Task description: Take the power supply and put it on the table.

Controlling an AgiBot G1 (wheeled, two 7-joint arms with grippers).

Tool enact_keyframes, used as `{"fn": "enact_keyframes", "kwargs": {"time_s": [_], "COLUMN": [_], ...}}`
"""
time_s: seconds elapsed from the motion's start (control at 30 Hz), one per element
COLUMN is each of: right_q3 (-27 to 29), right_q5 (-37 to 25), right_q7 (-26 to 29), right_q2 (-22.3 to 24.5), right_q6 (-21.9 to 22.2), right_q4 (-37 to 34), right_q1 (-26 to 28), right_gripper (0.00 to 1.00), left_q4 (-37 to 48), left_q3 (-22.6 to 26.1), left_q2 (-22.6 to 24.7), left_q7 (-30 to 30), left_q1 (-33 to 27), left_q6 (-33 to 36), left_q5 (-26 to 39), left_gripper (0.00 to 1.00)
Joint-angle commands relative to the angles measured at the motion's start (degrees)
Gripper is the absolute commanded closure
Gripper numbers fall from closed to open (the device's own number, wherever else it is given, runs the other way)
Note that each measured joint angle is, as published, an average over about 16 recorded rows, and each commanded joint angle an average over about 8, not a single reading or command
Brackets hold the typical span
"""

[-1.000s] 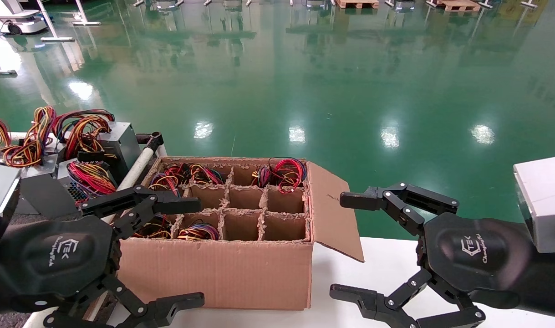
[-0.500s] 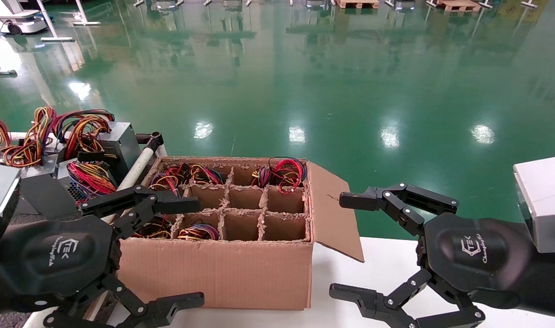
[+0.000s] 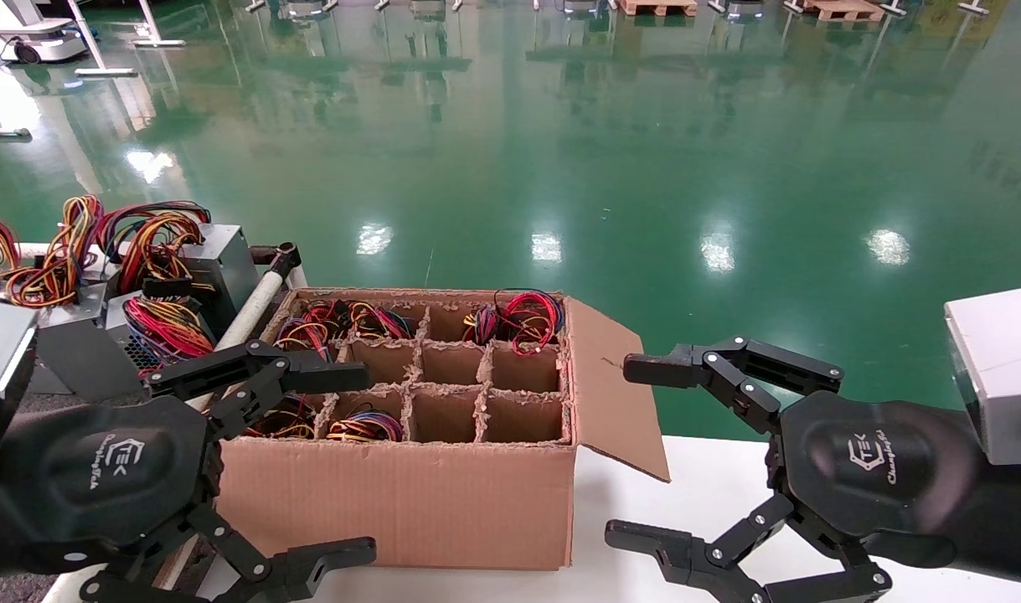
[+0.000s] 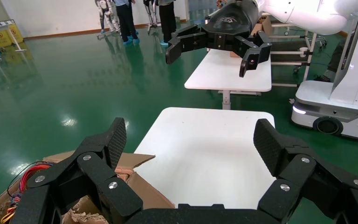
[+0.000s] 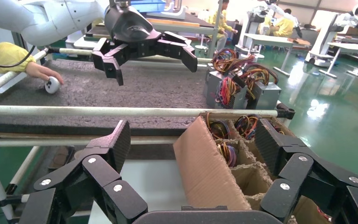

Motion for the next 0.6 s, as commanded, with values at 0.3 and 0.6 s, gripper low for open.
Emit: {"fn": "enact_keyframes", "kwargs": {"time_s": [0.3,0.6], "right_q3": [0.0,0.0], "right_q5": [0.0,0.0], "right_q7": [0.0,0.0], "right_q2": [0.0,0.0], "right_q6": [0.0,0.0], "right_q4": [0.0,0.0], "right_q1": [0.0,0.0], "right_gripper": [0.08,0.0], "left_q4": [0.0,0.0], "left_q3": [0.0,0.0], "left_q2": [0.0,0.0], "left_q7": [0.0,0.0], "left_q1": [0.0,0.0], "left_q6": [0.0,0.0], "left_q5": [0.0,0.0], "left_gripper": [0.0,0.0]}}
